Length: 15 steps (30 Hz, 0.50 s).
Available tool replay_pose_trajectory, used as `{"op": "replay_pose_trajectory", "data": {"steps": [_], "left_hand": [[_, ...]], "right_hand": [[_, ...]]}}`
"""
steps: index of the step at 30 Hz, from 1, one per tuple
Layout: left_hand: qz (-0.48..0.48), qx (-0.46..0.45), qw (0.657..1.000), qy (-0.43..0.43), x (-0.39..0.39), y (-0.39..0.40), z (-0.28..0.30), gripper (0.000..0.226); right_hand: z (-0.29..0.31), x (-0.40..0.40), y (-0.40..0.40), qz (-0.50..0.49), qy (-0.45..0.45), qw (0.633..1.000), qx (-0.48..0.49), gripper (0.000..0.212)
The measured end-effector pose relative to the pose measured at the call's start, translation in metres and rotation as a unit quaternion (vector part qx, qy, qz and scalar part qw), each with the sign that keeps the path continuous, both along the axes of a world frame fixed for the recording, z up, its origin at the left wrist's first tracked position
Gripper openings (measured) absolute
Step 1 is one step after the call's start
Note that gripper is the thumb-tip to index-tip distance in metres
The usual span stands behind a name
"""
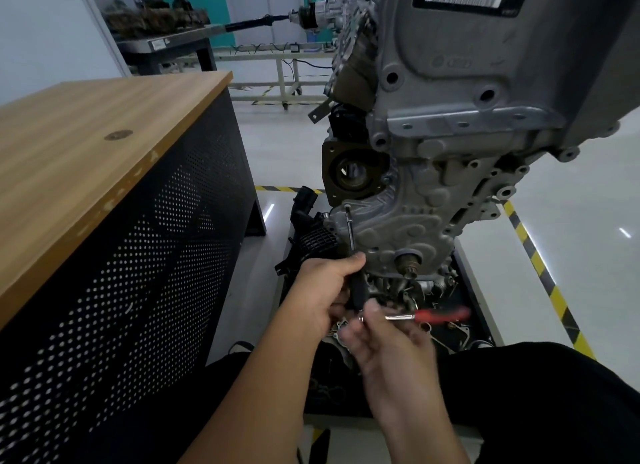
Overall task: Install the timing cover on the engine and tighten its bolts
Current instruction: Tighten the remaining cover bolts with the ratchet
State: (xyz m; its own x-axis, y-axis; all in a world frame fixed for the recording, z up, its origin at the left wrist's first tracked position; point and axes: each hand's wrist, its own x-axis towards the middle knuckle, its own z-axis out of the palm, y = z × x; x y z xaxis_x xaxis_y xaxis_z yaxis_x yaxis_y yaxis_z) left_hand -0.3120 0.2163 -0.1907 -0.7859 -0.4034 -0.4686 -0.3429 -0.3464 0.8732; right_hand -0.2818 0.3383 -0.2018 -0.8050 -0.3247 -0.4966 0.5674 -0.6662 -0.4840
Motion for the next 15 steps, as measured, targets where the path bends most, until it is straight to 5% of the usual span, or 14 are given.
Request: {"op": "replay_pose_trajectory", "data": {"steps": [2, 3, 4, 6, 8, 9, 10, 12, 13, 15], "left_hand": [[0.015, -0.043, 0.999, 0.003, -0.001, 0.002, -0.001, 0.03], [0.029, -0.042, 0.999, 0.012, -0.002, 0.004, 0.0, 0.032], [0.041, -0.04, 0.998, 0.02, -0.002, 0.004, 0.001, 0.032], [0.034, -0.034, 0.999, 0.022, -0.003, 0.003, 0.004, 0.027], [-0.004, 0.012, 1.0, 0.008, -0.004, 0.001, 0.008, 0.03], [-0.01, 0.035, 0.999, 0.0, -0.003, 0.0, 0.009, 0.029], [-0.005, 0.047, 0.999, -0.008, -0.003, -0.001, 0.008, 0.025], [0.019, 0.039, 0.999, -0.02, -0.002, -0.003, 0.006, 0.024], [0.027, 0.025, 0.999, -0.019, 0.0, -0.004, 0.005, 0.026], [0.039, 0.011, 0.999, -0.003, 0.001, -0.003, 0.003, 0.029]], "right_hand": [[-0.004, 0.002, -0.004, 0.009, 0.204, 0.936, 0.288, 0.015], [-0.008, 0.0, -0.005, -0.004, 0.233, 0.915, 0.33, 0.018], [-0.006, 0.001, -0.003, -0.015, 0.211, 0.933, 0.291, 0.016], [0.0, -0.001, 0.002, 0.011, 0.038, 0.999, 0.002, 0.014], [0.005, -0.003, 0.007, 0.009, -0.159, 0.929, -0.334, 0.032], [0.004, -0.001, 0.006, -0.002, -0.198, 0.901, -0.385, 0.035], [0.006, 0.001, 0.003, 0.002, -0.182, 0.911, -0.37, 0.031], [0.004, 0.005, -0.005, 0.014, -0.041, 0.988, -0.149, 0.009], [0.0, 0.007, -0.008, 0.01, 0.073, 0.997, 0.012, 0.013], [-0.011, 0.004, -0.008, 0.018, 0.267, 0.917, 0.297, 0.029]]}}
